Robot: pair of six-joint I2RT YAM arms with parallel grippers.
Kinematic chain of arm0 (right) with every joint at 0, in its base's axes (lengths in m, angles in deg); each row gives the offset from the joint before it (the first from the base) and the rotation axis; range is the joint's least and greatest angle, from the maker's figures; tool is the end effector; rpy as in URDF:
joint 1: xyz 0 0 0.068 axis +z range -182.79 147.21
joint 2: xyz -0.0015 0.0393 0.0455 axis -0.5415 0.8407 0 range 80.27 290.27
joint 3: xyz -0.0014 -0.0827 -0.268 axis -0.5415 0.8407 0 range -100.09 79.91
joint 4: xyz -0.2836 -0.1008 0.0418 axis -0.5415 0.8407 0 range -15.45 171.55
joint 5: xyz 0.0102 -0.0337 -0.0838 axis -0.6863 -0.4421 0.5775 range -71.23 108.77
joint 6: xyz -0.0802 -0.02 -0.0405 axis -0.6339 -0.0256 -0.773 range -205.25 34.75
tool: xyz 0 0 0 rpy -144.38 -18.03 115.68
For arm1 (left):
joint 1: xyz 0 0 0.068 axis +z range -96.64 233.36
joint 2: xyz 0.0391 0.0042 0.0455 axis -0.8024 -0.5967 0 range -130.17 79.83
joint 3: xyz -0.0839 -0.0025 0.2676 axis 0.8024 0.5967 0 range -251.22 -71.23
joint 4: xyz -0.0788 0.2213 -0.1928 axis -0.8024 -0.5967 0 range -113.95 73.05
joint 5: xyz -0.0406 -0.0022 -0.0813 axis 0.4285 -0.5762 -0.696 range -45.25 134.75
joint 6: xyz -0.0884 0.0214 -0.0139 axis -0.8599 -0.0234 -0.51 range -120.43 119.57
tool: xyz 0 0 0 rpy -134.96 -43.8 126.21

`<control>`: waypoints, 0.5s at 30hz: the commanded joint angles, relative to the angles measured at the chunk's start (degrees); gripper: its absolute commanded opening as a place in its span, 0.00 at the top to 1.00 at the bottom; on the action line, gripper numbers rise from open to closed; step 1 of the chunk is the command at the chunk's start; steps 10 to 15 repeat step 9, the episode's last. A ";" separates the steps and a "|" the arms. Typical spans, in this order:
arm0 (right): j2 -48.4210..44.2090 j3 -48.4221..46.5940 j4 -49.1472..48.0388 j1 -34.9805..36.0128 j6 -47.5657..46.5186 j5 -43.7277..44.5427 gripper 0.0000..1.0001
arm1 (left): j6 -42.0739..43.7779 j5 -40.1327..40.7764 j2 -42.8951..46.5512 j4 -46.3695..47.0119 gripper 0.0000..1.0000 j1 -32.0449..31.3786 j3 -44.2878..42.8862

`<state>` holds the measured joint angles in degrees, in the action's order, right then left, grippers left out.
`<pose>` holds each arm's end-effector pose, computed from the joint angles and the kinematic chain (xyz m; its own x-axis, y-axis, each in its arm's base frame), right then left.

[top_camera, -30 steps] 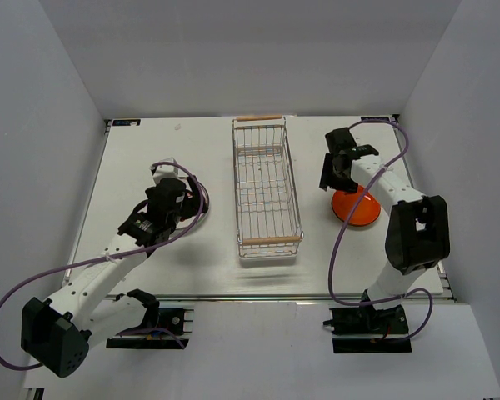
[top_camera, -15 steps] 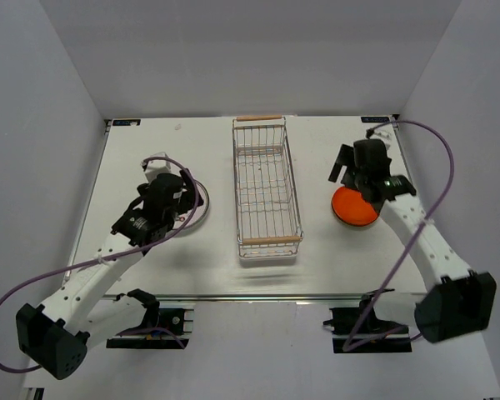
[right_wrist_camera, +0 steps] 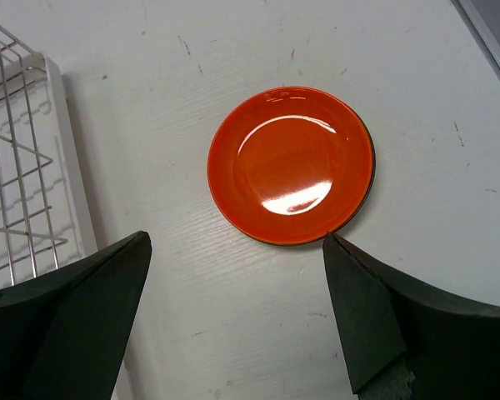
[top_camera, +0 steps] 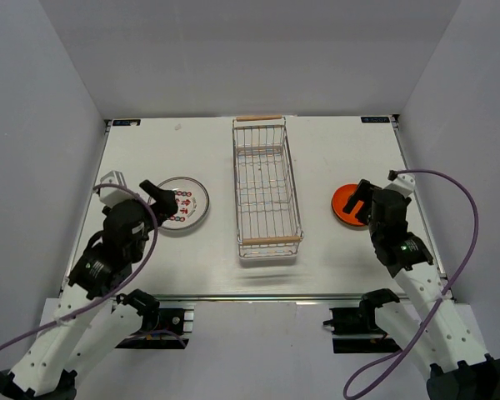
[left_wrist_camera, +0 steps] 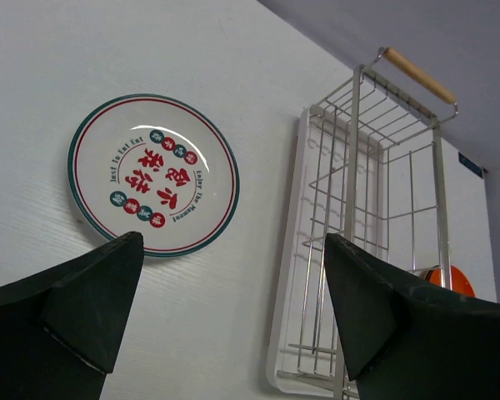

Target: Unload the plates from the dish rack

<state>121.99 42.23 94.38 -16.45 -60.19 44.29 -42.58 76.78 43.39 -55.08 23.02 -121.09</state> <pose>0.2463 0.0352 0.2738 -0.2991 0.3107 -0.9022 0.2771 0.9330 0.2294 0.1948 -0.0633 0.3403 -0.2758 -0.4977 -0.8223 -0.2329 0.8646 -0.4452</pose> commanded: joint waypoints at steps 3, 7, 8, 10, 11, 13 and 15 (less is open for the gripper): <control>-1.99 1.81 -3.93 0.10 -0.36 1.64 0.11 | -1.00 -1.44 5.33 0.95 0.02 -0.15 5.04; -1.37 1.90 -3.66 -0.08 -0.27 2.34 0.11 | -1.18 -1.71 3.49 0.34 0.02 -0.15 4.69; -1.20 1.81 -3.49 0.01 -0.27 2.17 0.11 | -1.35 -1.54 2.18 0.16 0.02 -0.15 4.34; -1.11 1.64 -3.31 0.01 -0.36 2.17 0.11 | -1.53 -1.45 1.73 -0.27 0.02 -0.15 4.17; -1.11 1.64 -3.31 0.01 -0.36 2.17 0.11 | -1.53 -1.45 1.73 -0.27 0.02 -0.15 4.17; -1.11 1.64 -3.31 0.01 -0.36 2.17 0.11 | -1.53 -1.45 1.73 -0.27 0.02 -0.15 4.17; -1.11 1.64 -3.31 0.01 -0.36 2.17 0.11 | -1.53 -1.45 1.73 -0.27 0.02 -0.15 4.17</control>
